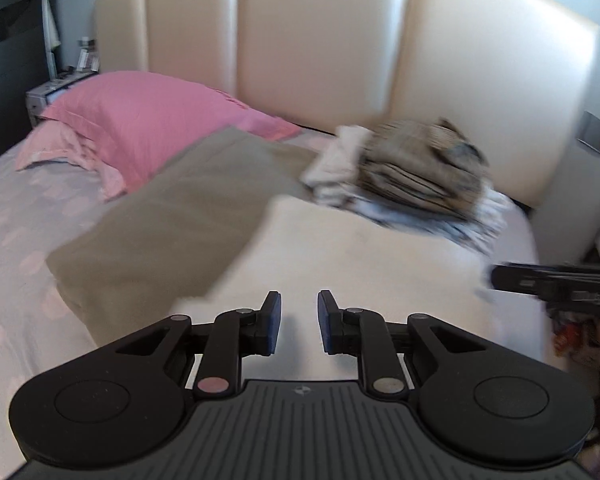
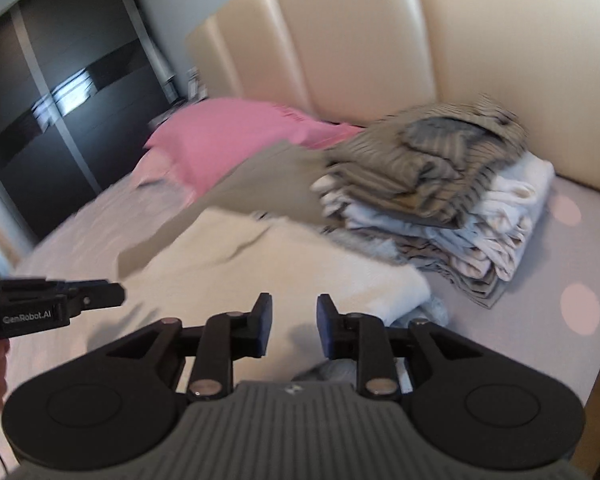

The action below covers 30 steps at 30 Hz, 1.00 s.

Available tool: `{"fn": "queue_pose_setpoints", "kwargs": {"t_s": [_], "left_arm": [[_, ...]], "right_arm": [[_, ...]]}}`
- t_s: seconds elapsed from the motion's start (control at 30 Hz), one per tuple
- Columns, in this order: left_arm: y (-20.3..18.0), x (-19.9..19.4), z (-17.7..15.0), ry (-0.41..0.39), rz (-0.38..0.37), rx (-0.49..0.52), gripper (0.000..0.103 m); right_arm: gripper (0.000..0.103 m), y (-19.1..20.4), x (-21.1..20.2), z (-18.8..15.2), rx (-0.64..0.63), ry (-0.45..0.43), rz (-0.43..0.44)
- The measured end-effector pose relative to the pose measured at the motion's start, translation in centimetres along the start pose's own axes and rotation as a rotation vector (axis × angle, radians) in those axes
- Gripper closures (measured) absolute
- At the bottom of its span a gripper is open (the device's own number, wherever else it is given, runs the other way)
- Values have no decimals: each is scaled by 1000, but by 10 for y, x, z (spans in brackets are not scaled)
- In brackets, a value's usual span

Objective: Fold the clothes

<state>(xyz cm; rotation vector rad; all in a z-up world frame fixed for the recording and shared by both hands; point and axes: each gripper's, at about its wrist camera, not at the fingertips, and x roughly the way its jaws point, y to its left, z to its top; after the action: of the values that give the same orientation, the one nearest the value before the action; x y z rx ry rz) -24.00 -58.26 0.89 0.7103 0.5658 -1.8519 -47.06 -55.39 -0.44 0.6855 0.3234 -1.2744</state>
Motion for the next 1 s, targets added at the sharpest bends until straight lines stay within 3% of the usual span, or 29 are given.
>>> {"fn": "queue_pose_setpoints", "kwargs": {"t_s": [0.2, 0.4, 0.53, 0.77, 0.9, 1.0], "left_arm": [[-34, 4, -28, 38, 18, 16, 86], [-15, 29, -42, 79, 27, -125, 86], [-13, 31, -44, 77, 49, -162, 86], [-27, -13, -50, -41, 162, -182, 84], [-39, -52, -60, -143, 234, -146, 60], [-49, -78, -69, -201, 278, -131, 52]], "right_arm": [[74, 29, 5, -19, -173, 32, 23], [67, 19, 28, -26, -168, 96, 24], [67, 23, 32, -29, -195, 91, 16], [65, 24, 8, -29, -172, 5, -6], [60, 31, -19, -31, -190, -76, 4], [52, 39, -42, -33, -216, -118, 19]]}}
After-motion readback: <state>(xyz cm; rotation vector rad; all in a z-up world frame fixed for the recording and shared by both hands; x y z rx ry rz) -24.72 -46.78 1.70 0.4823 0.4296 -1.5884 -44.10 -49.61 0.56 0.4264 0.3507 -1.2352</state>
